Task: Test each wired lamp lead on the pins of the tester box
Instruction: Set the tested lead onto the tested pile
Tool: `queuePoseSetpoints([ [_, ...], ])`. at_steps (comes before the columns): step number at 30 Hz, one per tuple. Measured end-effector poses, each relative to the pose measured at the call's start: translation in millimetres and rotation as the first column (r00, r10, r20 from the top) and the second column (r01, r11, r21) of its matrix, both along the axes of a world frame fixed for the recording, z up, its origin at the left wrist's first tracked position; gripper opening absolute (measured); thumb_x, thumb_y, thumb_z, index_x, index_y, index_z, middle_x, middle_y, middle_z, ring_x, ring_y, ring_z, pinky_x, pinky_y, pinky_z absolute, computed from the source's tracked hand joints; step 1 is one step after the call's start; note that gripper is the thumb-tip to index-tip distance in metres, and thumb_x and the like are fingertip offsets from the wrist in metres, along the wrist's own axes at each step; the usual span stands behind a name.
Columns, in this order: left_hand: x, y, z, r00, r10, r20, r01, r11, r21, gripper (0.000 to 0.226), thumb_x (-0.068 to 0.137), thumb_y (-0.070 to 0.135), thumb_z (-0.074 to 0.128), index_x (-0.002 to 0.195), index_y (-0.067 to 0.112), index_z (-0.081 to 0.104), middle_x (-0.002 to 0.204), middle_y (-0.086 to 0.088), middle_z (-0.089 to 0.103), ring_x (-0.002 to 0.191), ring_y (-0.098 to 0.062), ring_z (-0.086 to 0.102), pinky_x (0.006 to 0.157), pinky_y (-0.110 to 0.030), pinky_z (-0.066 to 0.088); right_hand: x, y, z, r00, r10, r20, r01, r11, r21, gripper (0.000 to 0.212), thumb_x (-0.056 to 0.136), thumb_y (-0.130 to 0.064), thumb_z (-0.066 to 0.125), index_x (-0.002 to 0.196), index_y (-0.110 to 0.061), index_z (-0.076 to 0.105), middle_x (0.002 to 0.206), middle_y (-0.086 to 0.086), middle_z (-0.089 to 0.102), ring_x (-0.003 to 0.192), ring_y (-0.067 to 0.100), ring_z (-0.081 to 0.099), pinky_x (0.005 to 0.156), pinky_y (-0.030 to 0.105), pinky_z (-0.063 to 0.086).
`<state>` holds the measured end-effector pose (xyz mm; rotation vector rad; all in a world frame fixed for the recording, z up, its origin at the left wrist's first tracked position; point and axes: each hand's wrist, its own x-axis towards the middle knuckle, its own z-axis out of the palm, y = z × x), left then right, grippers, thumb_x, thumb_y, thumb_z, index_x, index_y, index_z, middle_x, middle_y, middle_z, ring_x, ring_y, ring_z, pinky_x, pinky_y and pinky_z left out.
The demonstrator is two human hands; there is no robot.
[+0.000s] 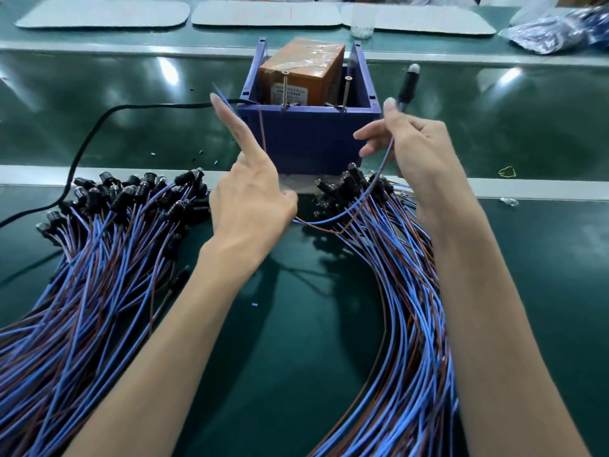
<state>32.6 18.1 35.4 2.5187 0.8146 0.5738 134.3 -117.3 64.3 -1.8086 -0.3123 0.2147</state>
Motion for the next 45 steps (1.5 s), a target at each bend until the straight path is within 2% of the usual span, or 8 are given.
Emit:
queuePoseSetpoints([
  [9,-7,-1,18,0.953,0.029,-0.3,0.056,0.961,0.271,0.105,0.073,0.018,0.063,0.152,0.024,-0.006,0.087,-0.007,0.058,0.074,-0.035,0.054,0.065,-0.035,0.036,4,-7,5,0.997,0.03,-0.067,-0.025,0.996,0.081,0.048,0.103,-0.032,0.041,0.07,-0.012,0.069,0.044,-0.008,0.051,0.036,0.002,0.032,0.036,0.012,0.023],
  [12,-16,-6,36,0.783,-0.07,-0.618,0.261,0.939,0.223,0.039,0.074,0.033,0.062,0.112,0.024,0.061,0.07,-0.001,0.045,0.073,-0.029,0.05,0.063,-0.029,0.036,5,-9,5,0.997,0.039,-0.065,-0.036,0.998,0.047,0.048,0.102,-0.031,0.041,0.069,-0.012,0.07,0.044,-0.008,0.051,0.036,0.002,0.035,0.036,0.012,0.024],
  [16,-28,-23,46,0.493,-0.333,-0.804,0.502,0.863,-0.05,0.027,0.078,0.034,0.054,0.063,0.013,0.062,0.049,0.005,0.063,0.052,-0.006,0.056,0.053,-0.02,0.041,7,-10,2,0.991,0.109,-0.076,-0.114,0.992,-0.063,0.049,0.102,-0.032,0.041,0.07,-0.011,0.07,0.042,-0.008,0.051,0.035,0.002,0.035,0.035,0.012,0.025],
  [19,-31,-44,49,0.305,-0.561,-0.769,0.544,0.766,-0.344,0.04,0.088,0.035,0.041,0.066,0.008,0.061,0.053,0.009,0.068,0.047,0.004,0.062,0.06,-0.018,0.048,9,-11,-3,0.987,0.15,-0.058,-0.158,0.971,-0.178,0.047,0.102,-0.033,0.042,0.07,-0.014,0.071,0.043,-0.008,0.052,0.036,0.001,0.036,0.037,0.01,0.029],
  [24,-41,-84,40,0.116,-0.73,-0.674,0.707,0.537,-0.46,0.029,0.08,0.02,0.044,0.076,0.007,0.07,0.051,0.007,0.067,0.042,0.002,0.059,0.053,-0.013,0.05,11,-12,-11,0.983,0.185,-0.023,-0.182,0.93,-0.319,0.045,0.099,-0.038,0.045,0.069,-0.019,0.071,0.045,-0.009,0.055,0.04,0.001,0.041,0.05,0.017,0.034],
  [30,-31,-69,26,0.38,-0.649,-0.659,0.797,0.591,-0.123,0.032,0.084,0.038,0.052,0.107,0.02,0.066,0.091,-0.004,0.063,0.081,-0.025,0.059,0.074,-0.029,0.051,12,-14,-11,0.975,0.218,0.034,-0.189,0.903,-0.385,0.04,0.096,-0.046,0.048,0.073,-0.026,0.074,0.052,-0.01,0.055,0.041,-0.005,0.043,0.057,0.022,0.029],
  [34,-26,-61,17,0.331,-0.608,-0.721,0.738,0.644,-0.204,0.035,0.088,0.047,0.05,0.112,0.024,0.061,0.098,0.001,0.062,0.093,-0.026,0.059,0.084,-0.039,0.053,12,-14,-11,0.969,0.236,0.072,-0.187,0.893,-0.409,0.033,0.092,-0.047,0.055,0.074,-0.028,0.075,0.044,-0.018,0.048,0.049,-0.003,0.045,0.058,0.022,0.032],
  [45,-19,-2,27,0.438,-0.511,-0.739,0.625,0.764,-0.158,0.022,0.074,0.024,0.066,0.065,0.022,0.046,0.063,0.009,0.052,0.059,-0.007,0.046,0.055,-0.025,0.039,8,-24,-3,0.941,0.338,-0.028,-0.289,0.756,-0.588,0.03,0.078,-0.036,0.077,0.07,-0.008,0.072,0.061,0.003,0.071,0.074,0.016,0.072,0.089,0.041,0.054],
])
